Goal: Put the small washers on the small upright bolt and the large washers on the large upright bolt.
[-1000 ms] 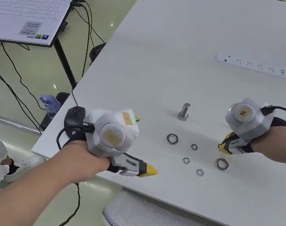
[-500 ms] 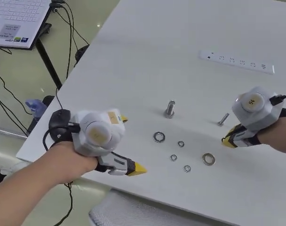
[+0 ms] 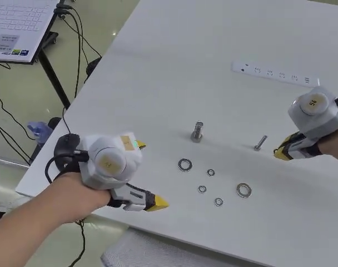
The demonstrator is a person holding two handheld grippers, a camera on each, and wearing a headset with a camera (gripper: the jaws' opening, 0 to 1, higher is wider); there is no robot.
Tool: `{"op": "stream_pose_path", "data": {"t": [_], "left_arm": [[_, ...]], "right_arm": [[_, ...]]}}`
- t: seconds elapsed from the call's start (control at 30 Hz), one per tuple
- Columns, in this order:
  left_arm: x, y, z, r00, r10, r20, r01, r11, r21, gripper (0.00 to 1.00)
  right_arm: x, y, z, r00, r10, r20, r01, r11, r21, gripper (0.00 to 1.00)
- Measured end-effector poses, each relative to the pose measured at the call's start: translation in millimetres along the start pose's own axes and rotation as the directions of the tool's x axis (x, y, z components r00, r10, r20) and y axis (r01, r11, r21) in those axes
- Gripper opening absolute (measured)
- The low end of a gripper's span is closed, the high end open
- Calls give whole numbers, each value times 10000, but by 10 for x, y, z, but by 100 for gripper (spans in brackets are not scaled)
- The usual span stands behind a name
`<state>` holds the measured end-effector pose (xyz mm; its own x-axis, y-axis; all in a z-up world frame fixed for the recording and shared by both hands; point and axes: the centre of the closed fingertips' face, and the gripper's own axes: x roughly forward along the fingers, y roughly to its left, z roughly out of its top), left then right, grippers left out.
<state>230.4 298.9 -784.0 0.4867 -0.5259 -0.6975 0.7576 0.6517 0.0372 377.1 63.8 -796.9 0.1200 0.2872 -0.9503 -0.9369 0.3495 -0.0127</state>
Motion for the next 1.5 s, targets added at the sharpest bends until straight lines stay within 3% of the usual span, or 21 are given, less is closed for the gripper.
{"op": "stream_pose_path", "data": {"t": [0.37, 0.5, 0.7, 1.5], "left_arm": [[34, -9, -7, 9997, -50, -245, 60, 9992, 402, 84], [26, 0, 45, 9999, -94, 59, 93, 9997, 215, 84], [37, 1, 2, 9999, -128, -74, 130, 9997, 204, 84], [52, -17, -11, 9995, -319, -88, 320, 9995, 79, 81]], "right_arm": [[23, -174, 186, 9999, -146, 49, 147, 9995, -267, 12], [58, -198, 227, 9999, -114, -5, 113, 9993, -344, 12], [128, -208, 276, 9999, -105, -64, 101, 9987, -506, 12], [267, -226, 276, 9991, 28, -419, -54, 9981, -617, 12]]}}
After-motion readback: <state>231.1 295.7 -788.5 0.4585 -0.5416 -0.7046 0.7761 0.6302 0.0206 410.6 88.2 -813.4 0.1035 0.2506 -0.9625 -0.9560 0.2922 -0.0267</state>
